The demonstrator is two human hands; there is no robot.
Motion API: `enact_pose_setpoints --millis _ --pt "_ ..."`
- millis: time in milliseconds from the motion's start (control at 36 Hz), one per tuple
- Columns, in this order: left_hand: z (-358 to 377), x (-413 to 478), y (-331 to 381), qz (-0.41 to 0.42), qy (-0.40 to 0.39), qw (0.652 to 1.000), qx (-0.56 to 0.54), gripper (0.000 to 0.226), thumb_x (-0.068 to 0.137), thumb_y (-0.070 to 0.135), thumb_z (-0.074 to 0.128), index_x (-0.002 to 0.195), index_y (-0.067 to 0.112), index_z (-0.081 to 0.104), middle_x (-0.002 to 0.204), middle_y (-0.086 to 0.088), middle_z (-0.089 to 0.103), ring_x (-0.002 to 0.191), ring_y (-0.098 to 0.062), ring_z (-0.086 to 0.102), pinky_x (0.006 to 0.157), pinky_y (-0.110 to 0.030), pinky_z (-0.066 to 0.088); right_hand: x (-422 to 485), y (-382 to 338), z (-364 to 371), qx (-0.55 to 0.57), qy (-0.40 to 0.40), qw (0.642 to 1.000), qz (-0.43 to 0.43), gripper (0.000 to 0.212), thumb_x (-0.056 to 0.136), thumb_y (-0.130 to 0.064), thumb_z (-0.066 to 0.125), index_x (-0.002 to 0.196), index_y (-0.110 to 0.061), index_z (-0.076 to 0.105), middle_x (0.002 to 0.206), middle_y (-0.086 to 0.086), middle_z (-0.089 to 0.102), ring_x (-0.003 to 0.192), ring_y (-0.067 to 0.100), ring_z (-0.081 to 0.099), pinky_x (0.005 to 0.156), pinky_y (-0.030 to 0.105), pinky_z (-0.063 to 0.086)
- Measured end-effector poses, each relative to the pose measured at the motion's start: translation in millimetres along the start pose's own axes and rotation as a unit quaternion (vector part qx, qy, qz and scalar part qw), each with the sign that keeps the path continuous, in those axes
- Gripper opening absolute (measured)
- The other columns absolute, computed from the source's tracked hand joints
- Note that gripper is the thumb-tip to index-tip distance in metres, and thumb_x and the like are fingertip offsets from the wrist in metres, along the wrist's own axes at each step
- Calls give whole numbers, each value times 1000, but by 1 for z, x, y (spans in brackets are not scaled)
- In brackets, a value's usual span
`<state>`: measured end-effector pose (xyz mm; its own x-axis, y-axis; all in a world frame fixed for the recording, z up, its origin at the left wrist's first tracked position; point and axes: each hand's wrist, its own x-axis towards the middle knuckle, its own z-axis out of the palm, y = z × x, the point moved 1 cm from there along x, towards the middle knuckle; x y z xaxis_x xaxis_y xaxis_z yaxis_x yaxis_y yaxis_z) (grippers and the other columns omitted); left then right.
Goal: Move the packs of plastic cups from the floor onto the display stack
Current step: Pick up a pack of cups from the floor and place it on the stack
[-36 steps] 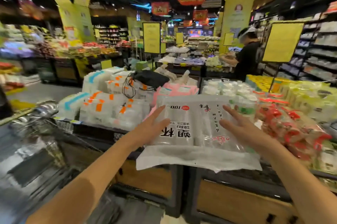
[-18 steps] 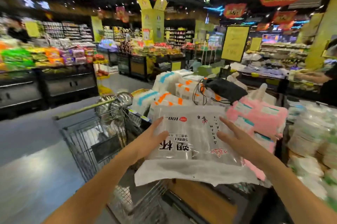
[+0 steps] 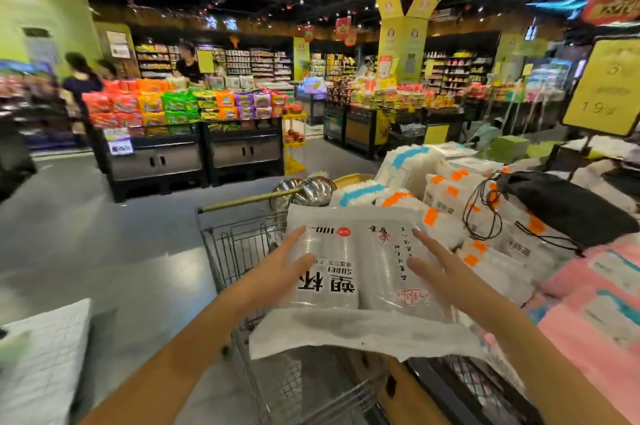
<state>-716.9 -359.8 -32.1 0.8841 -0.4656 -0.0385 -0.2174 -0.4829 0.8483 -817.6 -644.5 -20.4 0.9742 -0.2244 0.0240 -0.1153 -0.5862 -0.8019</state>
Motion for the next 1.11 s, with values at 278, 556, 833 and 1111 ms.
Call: enact_pose_setpoints --millis 278,556,833,1111 --pt "-21 31 -15 -56 69 996 -7 65 101 49 45 155 45 10 154 11 32 124 -11 48 97 -25 38 100 -6 14 -7 -72 996 -55 63 93 -56 54 149 -52 26 162 -8 24 146 21 28 116 44 25" --pt "-77 79 -68 -96 126 987 -9 64 98 55 48 151 56 12 157 12 33 138 -17 43 111 -37 36 203 -39 80 -33 -118 991 -60 61 98 -41 54 152 -41 26 157 2 35 131 26 50 106 41 42" --pt "-139 155 -131 -115 147 982 -26 64 96 54 51 148 60 13 155 12 37 132 -13 48 111 -41 41 302 -67 145 -53 -135 986 -80 62 98 -41 54 152 -43 24 161 1 27 144 27 32 112 46 34" --pt "-136 219 -188 -147 130 978 -68 67 96 49 56 150 57 16 161 12 25 141 -15 34 114 -41 35 383 -25 192 -63 -157 983 -71 62 98 -40 55 151 -47 24 160 3 29 145 27 30 113 45 29"
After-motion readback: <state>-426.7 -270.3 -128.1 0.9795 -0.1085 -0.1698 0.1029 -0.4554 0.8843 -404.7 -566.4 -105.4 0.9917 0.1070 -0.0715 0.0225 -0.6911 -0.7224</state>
